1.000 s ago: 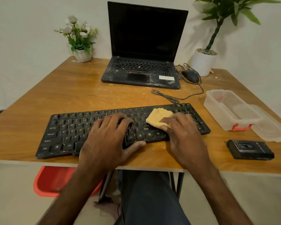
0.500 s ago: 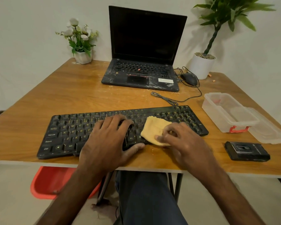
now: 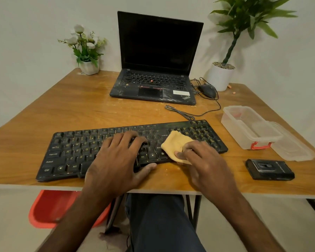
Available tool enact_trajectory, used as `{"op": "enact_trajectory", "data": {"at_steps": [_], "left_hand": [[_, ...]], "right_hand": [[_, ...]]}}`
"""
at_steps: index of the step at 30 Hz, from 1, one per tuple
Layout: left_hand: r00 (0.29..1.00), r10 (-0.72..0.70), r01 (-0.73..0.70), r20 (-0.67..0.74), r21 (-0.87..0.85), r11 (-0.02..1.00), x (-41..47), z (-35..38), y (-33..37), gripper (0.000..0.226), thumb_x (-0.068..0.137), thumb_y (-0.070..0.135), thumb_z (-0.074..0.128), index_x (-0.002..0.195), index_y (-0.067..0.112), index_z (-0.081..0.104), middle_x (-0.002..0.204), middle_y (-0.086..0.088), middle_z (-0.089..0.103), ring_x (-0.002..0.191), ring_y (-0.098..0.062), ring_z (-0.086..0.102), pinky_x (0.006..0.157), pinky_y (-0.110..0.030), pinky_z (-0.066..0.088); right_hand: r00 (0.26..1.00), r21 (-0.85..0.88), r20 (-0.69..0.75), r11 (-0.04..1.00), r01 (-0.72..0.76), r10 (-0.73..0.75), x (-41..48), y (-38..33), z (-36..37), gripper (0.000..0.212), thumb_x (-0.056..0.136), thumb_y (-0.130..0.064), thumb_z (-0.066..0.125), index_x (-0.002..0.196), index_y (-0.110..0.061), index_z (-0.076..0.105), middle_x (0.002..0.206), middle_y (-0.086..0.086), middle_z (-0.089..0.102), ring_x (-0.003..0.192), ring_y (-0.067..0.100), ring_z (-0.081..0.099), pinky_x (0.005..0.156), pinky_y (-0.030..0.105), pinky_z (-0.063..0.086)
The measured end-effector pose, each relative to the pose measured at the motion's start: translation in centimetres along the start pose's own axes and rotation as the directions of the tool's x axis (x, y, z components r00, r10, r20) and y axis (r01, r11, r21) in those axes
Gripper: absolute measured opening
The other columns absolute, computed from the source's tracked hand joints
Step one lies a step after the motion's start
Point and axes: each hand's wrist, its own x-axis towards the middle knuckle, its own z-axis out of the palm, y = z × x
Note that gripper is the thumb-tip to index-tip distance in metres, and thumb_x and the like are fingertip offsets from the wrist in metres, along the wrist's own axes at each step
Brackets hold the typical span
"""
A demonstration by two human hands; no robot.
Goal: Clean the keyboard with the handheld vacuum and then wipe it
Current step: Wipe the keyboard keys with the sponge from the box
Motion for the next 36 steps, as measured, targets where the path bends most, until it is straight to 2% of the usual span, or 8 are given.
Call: {"op": "enact_trajectory", "data": {"at_steps": [3,9,14,16,22,28,33,36], "left_hand": [[1.000,0.011,-0.011,0.013,-0.006,1.000,0.1,0.0,0.0,0.073,0.087,0.078,0.033,0.132,0.024,0.053,0.128,-0.004,0.056,0.115,-0.025,0.056,0.093,-0.046,0.051],[1.000,0.026,-0.026,0.007,-0.033,0.999,-0.1,0.1,-0.3,0.073,0.086,0.074,0.039,0.134,0.021,0.052,0.128,-0.004,0.055,0.114,-0.024,0.056,0.092,-0.045,0.051],[1.000,0.000,0.001,0.029,-0.022,1.000,-0.1,-0.3,0.0,0.071,0.088,0.077,0.034,0.134,0.025,0.051,0.130,-0.003,0.053,0.118,-0.023,0.053,0.096,-0.045,0.050],[1.000,-0.003,0.004,0.028,-0.024,1.000,0.0,-0.3,0.1,0.072,0.087,0.077,0.034,0.134,0.025,0.051,0.130,-0.003,0.054,0.118,-0.023,0.053,0.096,-0.046,0.050],[0.999,0.008,-0.008,0.033,-0.025,1.000,-0.1,-0.3,0.0,0.072,0.087,0.077,0.036,0.135,0.024,0.049,0.128,-0.003,0.052,0.116,-0.023,0.053,0.095,-0.044,0.048],[0.999,-0.004,0.004,0.043,-0.013,1.000,0.0,-0.3,0.1,0.074,0.087,0.078,0.032,0.135,0.024,0.050,0.130,-0.004,0.054,0.118,-0.024,0.054,0.097,-0.045,0.049],[0.999,0.009,-0.009,0.035,-0.013,1.000,0.0,-0.1,-0.1,0.073,0.088,0.076,0.036,0.135,0.022,0.049,0.128,-0.004,0.053,0.115,-0.024,0.054,0.094,-0.044,0.050],[0.999,0.009,-0.009,0.046,-0.019,1.000,0.0,-0.2,-0.1,0.073,0.088,0.077,0.034,0.137,0.023,0.049,0.131,-0.005,0.052,0.118,-0.024,0.052,0.097,-0.045,0.049]], "right_hand": [[0.999,0.035,-0.033,0.999,-0.027,0.028,0.6,-1.5,0.8,0.035,0.075,0.000,0.075,0.109,-0.009,0.069,0.105,0.006,0.062,0.095,0.019,0.058,0.074,0.037,0.055],[0.993,0.088,0.059,0.991,0.097,-0.102,1.5,-3.2,1.7,0.030,0.083,-0.005,0.072,0.109,-0.014,0.062,0.108,0.003,0.060,0.095,0.017,0.055,0.073,0.036,0.052],[0.991,0.031,-0.010,0.990,-0.136,0.136,0.2,0.2,0.3,0.034,0.074,-0.002,0.077,0.105,-0.013,0.069,0.107,0.003,0.060,0.099,0.016,0.055,0.081,0.028,0.052],[0.986,0.010,-0.037,0.986,-0.165,0.165,0.3,-0.7,0.7,0.037,0.071,0.002,0.079,0.104,-0.011,0.069,0.106,0.004,0.061,0.098,0.018,0.056,0.081,0.030,0.052],[0.999,0.024,0.026,0.999,-0.022,0.021,1.3,-4.2,1.4,0.030,0.079,-0.002,0.068,0.107,-0.011,0.067,0.104,0.003,0.061,0.092,0.017,0.056,0.072,0.034,0.054],[0.954,-0.055,-0.005,0.953,-0.299,0.299,1.3,-1.8,1.1,0.042,0.075,-0.007,0.081,0.113,-0.017,0.069,0.108,0.003,0.062,0.099,0.019,0.058,0.079,0.032,0.054],[0.998,-0.040,0.027,0.997,-0.062,0.063,1.8,-4.6,1.6,0.032,0.078,-0.008,0.066,0.109,-0.011,0.069,0.102,0.004,0.062,0.091,0.019,0.058,0.070,0.032,0.054],[0.989,-0.155,0.022,0.978,-0.141,0.146,2.7,-2.3,1.1,0.039,0.071,-0.010,0.079,0.108,-0.015,0.071,0.102,0.004,0.063,0.091,0.019,0.060,0.070,0.033,0.053]]}}
